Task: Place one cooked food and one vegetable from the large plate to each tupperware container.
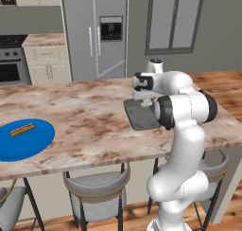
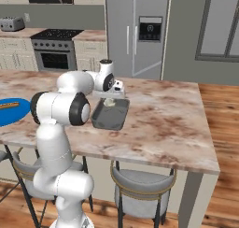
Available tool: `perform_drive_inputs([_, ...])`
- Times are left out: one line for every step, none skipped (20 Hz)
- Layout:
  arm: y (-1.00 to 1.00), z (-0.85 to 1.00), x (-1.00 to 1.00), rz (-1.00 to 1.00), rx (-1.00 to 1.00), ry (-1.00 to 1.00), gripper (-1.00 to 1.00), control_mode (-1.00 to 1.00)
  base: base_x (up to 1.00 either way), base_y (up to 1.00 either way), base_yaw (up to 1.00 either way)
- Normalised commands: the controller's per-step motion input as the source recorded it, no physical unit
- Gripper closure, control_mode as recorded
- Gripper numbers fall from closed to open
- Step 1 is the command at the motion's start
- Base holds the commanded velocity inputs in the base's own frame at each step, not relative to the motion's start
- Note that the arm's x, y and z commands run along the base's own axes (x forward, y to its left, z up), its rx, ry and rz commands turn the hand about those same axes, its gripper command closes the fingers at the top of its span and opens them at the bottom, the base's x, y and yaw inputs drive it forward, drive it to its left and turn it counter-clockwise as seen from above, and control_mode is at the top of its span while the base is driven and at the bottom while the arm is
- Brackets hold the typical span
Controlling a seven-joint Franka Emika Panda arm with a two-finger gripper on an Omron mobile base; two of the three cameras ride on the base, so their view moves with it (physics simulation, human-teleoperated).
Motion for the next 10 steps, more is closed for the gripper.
perform_drive_inputs([-0.08, -0.64, 0.49, 0.00, -0.06, 0.15, 1.00, -1.00, 0.00, 0.00, 0.00])
perform_drive_inputs([-0.05, -0.64, 0.41, 0.00, -0.06, 0.13, 1.00, -1.00, 0.00, 0.00, 0.00])
perform_drive_inputs([-0.05, -0.65, 0.37, 0.00, -0.06, 0.11, 1.00, -1.00, 0.00, 0.00, 0.00])
perform_drive_inputs([-0.03, -0.61, 0.30, 0.00, -0.04, 0.12, 1.00, -1.00, 0.00, 0.00, 0.00])
perform_drive_inputs([-0.10, -0.55, 0.26, 0.00, -0.01, 0.12, 1.00, -1.00, 0.00, 0.00, 0.00])
perform_drive_inputs([-0.14, -0.49, 0.23, 0.00, 0.00, 0.11, 1.00, -1.00, 0.00, 0.00, 0.00])
perform_drive_inputs([-0.16, -0.46, 0.20, 0.00, 0.00, 0.12, 1.00, -1.00, 0.00, 0.00, 0.00])
perform_drive_inputs([-0.15, -0.41, 0.11, 0.00, 0.00, 0.10, 1.00, -1.00, 0.00, 0.00, 0.00])
perform_drive_inputs([-0.16, -0.36, 0.10, 0.00, 0.00, 0.07, 1.00, -1.00, 0.00, 0.00, 0.00])
perform_drive_inputs([-0.22, -0.24, 0.05, 0.00, 0.00, 0.04, 1.00, -1.00, 0.00, 0.00, 0.00])
